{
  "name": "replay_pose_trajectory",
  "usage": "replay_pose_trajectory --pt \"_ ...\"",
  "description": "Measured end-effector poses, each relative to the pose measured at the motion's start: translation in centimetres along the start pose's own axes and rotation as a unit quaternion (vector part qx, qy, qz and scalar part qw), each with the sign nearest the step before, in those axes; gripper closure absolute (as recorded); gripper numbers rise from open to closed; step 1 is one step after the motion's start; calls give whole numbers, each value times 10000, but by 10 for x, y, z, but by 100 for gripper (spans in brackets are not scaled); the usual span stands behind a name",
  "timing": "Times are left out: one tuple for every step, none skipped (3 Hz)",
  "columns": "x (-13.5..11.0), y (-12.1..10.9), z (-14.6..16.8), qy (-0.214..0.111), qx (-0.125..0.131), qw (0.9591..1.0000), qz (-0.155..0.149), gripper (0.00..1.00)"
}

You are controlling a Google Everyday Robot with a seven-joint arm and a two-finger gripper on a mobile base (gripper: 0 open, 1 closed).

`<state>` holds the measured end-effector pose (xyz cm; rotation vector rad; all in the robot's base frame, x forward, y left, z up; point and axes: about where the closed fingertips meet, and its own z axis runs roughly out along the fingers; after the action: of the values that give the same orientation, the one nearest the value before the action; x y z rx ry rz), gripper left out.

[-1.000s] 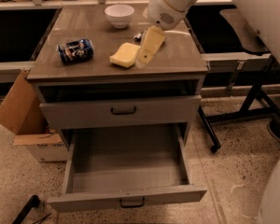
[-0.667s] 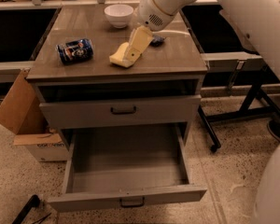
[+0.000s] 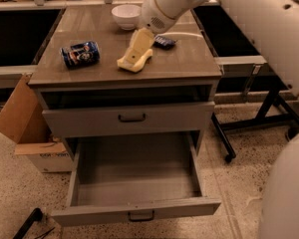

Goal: Place pepsi can into middle drawer

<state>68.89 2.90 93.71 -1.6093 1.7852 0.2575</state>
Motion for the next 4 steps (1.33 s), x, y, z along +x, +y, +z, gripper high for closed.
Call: replay_pose_trajectory --pt "-22 -21 31 -279 334 9989 170 0" --pt "-46 -31 62 -555 341 9976 240 0" --pt "-71 -33 88 -689 167 9974 159 0" --pt "-83 -30 112 -608 -55 9981 93 0"
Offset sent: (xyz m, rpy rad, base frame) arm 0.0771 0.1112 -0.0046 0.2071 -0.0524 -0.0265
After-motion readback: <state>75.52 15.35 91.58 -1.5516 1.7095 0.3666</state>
